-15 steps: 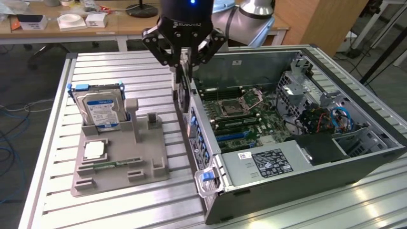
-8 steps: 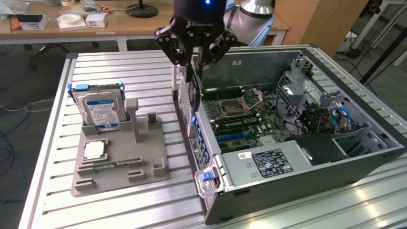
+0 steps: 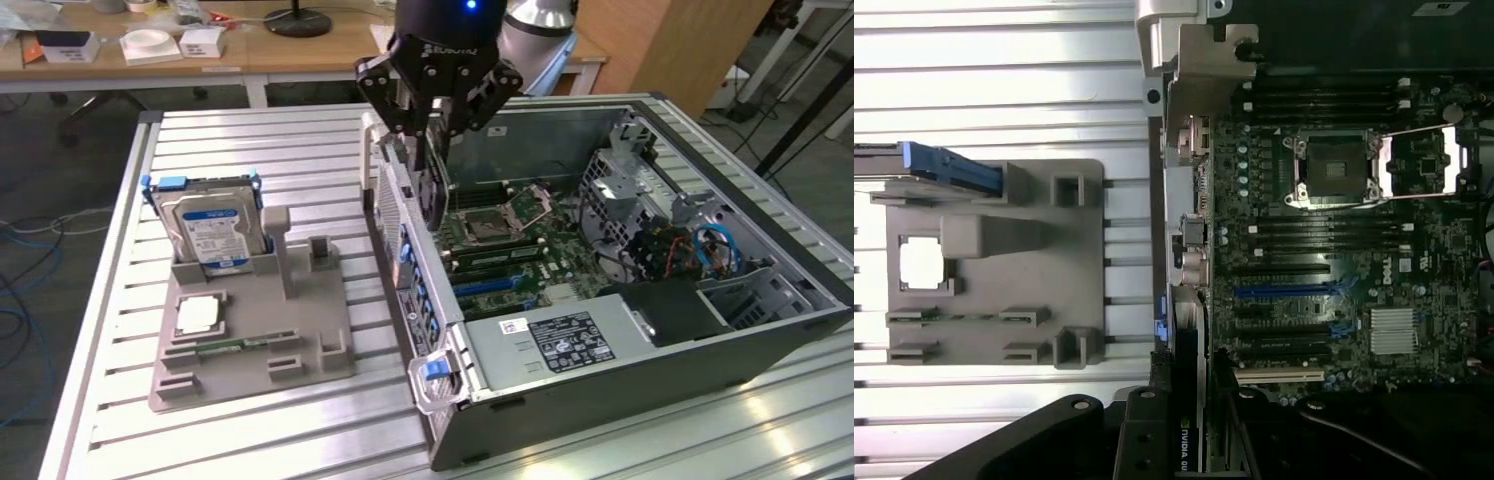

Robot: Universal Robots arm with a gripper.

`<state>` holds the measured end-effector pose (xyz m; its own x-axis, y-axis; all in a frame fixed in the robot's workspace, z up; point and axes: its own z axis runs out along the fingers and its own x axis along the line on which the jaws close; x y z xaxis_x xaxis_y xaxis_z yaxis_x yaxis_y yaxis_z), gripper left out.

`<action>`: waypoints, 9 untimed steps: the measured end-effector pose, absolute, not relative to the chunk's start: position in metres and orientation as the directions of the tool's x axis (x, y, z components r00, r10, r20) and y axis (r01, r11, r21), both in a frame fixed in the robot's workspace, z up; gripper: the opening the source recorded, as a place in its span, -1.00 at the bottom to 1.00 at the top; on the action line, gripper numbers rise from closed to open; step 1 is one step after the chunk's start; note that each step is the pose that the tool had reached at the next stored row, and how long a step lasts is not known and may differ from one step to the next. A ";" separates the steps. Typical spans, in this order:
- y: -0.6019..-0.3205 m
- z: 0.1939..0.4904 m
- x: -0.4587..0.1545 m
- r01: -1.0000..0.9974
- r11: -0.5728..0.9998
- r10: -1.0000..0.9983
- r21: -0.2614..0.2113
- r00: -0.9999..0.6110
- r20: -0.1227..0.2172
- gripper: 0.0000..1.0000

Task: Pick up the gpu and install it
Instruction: 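Pick up the gpu and move the gpu toward the slot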

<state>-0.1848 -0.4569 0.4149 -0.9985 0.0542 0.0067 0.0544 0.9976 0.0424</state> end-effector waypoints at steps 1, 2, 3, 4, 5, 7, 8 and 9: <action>-0.457 0.415 -0.182 0.054 0.998 0.054 0.042 -0.999 0.007 -0.47; -0.457 0.415 -0.179 0.054 0.998 0.054 0.042 -0.999 0.008 -0.47; -0.457 0.415 -0.176 0.054 0.998 0.054 0.042 -0.999 0.008 -0.47; -0.457 0.415 -0.172 0.055 0.998 0.054 0.042 -0.998 0.009 -0.47; -0.457 0.415 -0.169 0.055 0.998 0.054 0.042 -0.998 0.009 -0.47; -0.457 0.415 -0.163 0.054 0.998 0.054 0.042 -0.998 0.010 -0.47; -0.457 0.415 -0.159 0.054 0.998 0.054 0.042 -0.998 0.010 -0.47; -0.457 0.415 -0.156 0.055 0.998 0.054 0.042 -0.998 0.011 -0.47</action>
<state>-0.1564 -0.4569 0.4149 -0.9985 0.0542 0.0108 0.0546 0.9976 0.0421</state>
